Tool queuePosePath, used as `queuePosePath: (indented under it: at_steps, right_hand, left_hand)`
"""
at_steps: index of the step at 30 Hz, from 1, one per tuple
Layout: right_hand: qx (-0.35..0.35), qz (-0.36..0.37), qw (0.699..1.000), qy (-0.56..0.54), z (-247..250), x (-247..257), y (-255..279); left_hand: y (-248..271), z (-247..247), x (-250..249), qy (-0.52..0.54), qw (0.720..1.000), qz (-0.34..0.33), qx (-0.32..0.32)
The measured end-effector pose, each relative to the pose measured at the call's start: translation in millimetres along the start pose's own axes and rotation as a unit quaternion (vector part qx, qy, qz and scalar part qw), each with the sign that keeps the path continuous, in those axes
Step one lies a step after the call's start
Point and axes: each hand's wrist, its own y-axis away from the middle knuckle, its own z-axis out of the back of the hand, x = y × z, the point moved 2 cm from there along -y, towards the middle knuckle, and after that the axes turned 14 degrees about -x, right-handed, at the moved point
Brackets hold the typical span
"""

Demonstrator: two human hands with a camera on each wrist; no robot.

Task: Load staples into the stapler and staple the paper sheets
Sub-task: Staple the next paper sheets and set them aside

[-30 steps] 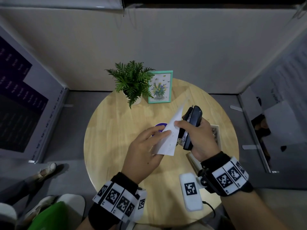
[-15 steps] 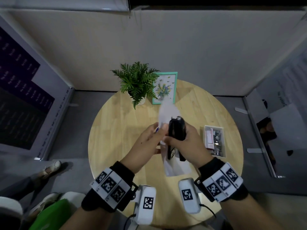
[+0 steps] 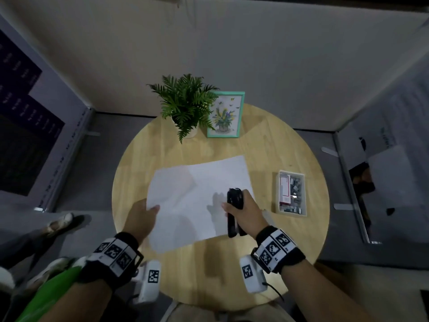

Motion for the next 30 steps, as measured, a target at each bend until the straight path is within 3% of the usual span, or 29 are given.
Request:
queuePosePath:
  at_steps: [3,5,9,13,16,18,21,24,30]
  right_hand:
    - [-0.072,-0.016,0.987,0.146,3.9,-34.7,-20.0]
    - [-0.085,-0.015,0.964,0.251,0.9,-52.2,-31.9]
    - [-0.057,0.022,0.9,0.431,-13.4,-66.3,-43.8]
    - [-0.025,0.048,0.823,0.565,-26.2,-69.9,-47.9]
    - [-0.074,0.022,0.828,0.556,-42.4,-61.9,-48.8]
    - [-0.076,0.063,0.812,0.575,-66.1,-48.5,-49.1]
    - [-0.002,0.149,0.817,0.557,-120.2,-23.6,-49.2]
    - [0.069,0.183,0.823,0.533,-180.1,-4.2,-49.5]
    - [0.146,0.18,0.789,0.569,-252.7,2.1,-58.5]
  left_hand:
    - [-17.1,30.9,21.5,-0.025,0.997,0.011,-0.066]
    - [-26.5,54.2,34.6,-0.015,0.995,0.032,-0.092]
    - [-36.7,97.0,55.2,0.02,0.99,0.061,-0.122]
    - [-37.9,129.4,73.6,0.124,0.979,0.07,-0.149]
    - [-41.6,162.3,87.8,0.182,0.96,0.077,-0.197]
    - [-49.5,191.4,103.5,0.211,0.946,0.09,-0.229]
    - [-67.8,232.3,133.1,0.217,0.926,0.102,-0.291]
    - [-98.0,258.6,166.4,0.212,0.907,0.111,-0.345]
    - [-165.8,248.2,221.2,0.112,0.931,0.119,-0.327]
